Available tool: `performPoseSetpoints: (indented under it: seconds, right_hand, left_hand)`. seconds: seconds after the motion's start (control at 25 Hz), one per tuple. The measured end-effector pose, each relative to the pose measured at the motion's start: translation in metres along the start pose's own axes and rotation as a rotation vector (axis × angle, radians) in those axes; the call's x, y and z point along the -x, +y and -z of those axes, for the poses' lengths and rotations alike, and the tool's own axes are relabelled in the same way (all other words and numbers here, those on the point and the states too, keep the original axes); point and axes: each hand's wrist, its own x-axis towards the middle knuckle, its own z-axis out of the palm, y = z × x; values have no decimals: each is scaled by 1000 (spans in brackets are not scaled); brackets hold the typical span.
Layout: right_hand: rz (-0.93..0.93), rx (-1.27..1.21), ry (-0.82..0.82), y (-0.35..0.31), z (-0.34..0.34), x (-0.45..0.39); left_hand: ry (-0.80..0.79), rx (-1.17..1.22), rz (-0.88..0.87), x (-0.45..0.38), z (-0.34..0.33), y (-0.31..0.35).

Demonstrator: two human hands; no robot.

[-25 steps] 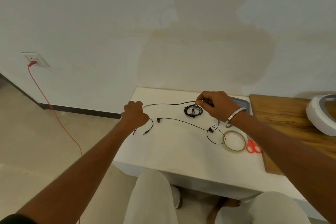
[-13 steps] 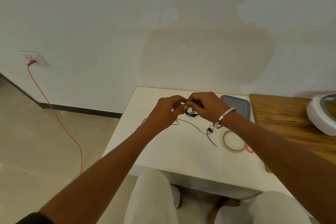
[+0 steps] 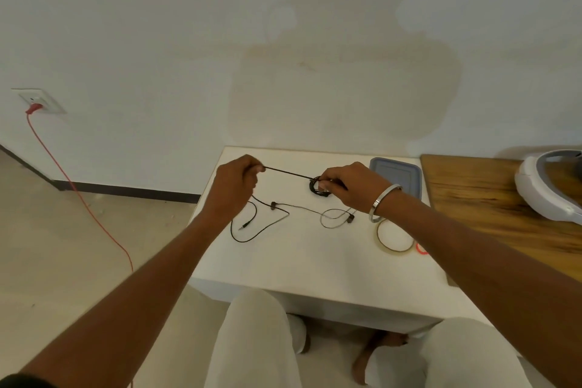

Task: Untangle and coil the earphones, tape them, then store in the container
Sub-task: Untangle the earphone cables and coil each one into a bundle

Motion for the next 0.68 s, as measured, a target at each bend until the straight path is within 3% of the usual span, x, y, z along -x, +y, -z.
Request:
performPoseSetpoints:
  seconds: [0.4,0.48,0.6,0.68]
  right_hand:
    - [-73,-50,-29,18,6,9]
    - [-84,-56,-37,19,7,8]
    - [-66,-54,-37,13,7,5]
    - [-43,-58,-42,8,6,1]
  left_hand:
    - [93,-1,208,2,14,-38]
    - [34,-33,260,4,12,-45]
    - [-161,-270,316,9,-5,-43]
    - [-211,-268,210,19,-19,-23]
